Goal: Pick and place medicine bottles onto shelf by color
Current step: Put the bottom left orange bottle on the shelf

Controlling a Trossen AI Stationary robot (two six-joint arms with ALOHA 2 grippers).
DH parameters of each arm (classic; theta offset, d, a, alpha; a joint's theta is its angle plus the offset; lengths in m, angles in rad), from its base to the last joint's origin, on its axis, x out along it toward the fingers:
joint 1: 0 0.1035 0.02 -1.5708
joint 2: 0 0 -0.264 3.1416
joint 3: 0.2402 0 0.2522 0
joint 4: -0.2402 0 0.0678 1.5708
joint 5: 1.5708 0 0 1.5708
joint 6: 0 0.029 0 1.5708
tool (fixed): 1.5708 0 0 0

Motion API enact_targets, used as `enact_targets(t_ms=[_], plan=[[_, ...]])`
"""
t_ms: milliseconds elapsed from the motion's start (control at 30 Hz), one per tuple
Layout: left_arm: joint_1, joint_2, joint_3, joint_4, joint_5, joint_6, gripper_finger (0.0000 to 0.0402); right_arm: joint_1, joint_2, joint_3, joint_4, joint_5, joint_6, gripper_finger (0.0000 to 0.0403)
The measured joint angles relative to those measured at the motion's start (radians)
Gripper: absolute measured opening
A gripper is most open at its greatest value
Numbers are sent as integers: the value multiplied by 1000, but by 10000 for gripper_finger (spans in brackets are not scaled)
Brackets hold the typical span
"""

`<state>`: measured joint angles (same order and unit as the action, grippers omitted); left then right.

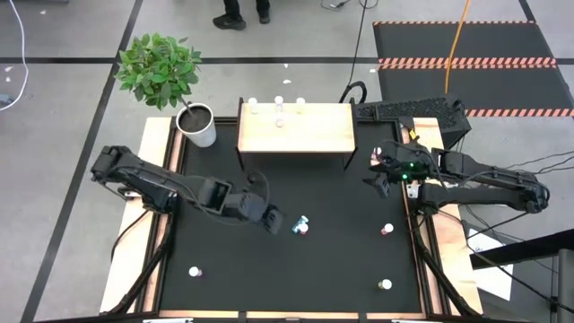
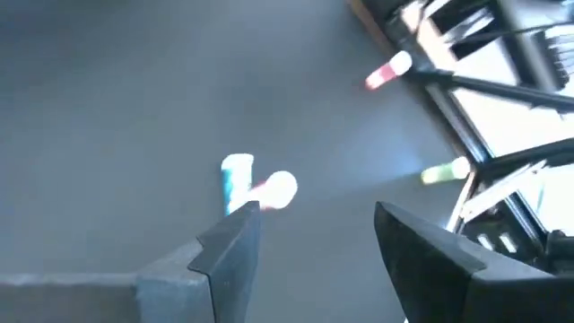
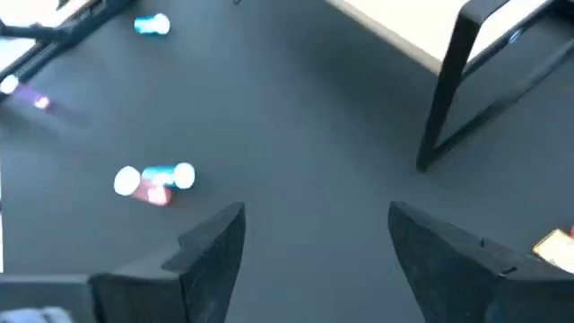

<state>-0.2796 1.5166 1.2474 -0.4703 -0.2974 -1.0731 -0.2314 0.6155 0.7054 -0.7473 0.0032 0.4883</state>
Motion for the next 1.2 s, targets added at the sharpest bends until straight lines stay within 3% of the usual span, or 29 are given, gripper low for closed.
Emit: enact_targets(t_ms=[167,300,500,733,1200], plan=[[-11,126,-6,196,-49,317,215,60,-11,-28,27,-1,61,250],[8,226,-7,299,-51,437,223,108,-27,-60,31,0,116,247],[40,319,-6,401,-46,320,272,157,-54,-90,26,-3,168,247],[40,402,-5,477,92,397,324,192,-77,-115,24,-3,206,247],[33,423,0,470,88,497,257,204,-84,-124,21,0,191,247]])
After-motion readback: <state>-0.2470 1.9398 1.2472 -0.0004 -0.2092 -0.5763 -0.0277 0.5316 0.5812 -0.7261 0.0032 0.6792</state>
